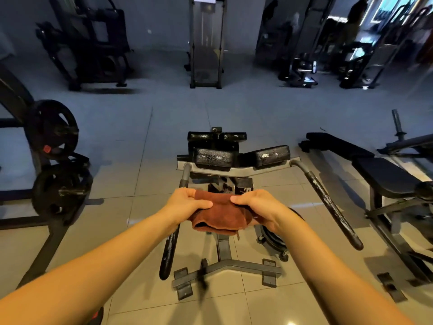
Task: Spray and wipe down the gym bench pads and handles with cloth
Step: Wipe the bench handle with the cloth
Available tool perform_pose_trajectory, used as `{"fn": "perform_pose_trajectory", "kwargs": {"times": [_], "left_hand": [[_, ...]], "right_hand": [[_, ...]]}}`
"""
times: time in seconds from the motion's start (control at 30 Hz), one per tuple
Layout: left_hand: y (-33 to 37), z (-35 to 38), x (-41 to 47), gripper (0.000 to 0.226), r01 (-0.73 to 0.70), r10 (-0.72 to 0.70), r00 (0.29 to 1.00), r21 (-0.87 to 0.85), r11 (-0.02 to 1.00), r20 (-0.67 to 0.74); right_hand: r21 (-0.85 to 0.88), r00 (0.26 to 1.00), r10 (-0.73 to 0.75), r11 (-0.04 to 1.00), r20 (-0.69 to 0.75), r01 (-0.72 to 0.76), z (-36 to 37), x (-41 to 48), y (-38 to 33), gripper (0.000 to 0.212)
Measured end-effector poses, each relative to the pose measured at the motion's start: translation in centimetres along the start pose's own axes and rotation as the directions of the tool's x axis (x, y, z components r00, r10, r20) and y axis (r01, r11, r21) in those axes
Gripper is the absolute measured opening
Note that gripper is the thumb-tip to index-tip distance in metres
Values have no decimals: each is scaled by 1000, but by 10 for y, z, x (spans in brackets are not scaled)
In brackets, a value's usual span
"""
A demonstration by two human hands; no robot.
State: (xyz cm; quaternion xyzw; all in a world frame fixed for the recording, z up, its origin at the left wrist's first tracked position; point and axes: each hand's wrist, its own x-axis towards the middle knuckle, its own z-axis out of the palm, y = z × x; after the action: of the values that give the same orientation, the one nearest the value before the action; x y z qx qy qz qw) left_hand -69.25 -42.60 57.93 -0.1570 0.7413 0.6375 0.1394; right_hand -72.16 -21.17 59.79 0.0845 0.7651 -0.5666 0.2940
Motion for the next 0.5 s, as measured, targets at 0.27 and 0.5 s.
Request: {"fn": "perform_pose_trajectory", "kwargs": {"times": [0.27,0.5], "left_hand": [[-19,-11,1,26,-135,145,970,63,989,-197],[-32,-34,-4,20,-239,559,798,735,635,-223]], "right_hand": [[-178,987,-113,980,-114,92,54,13,0,34],[-187,978,-98,980,-183,63,104,36,2,27]]}}
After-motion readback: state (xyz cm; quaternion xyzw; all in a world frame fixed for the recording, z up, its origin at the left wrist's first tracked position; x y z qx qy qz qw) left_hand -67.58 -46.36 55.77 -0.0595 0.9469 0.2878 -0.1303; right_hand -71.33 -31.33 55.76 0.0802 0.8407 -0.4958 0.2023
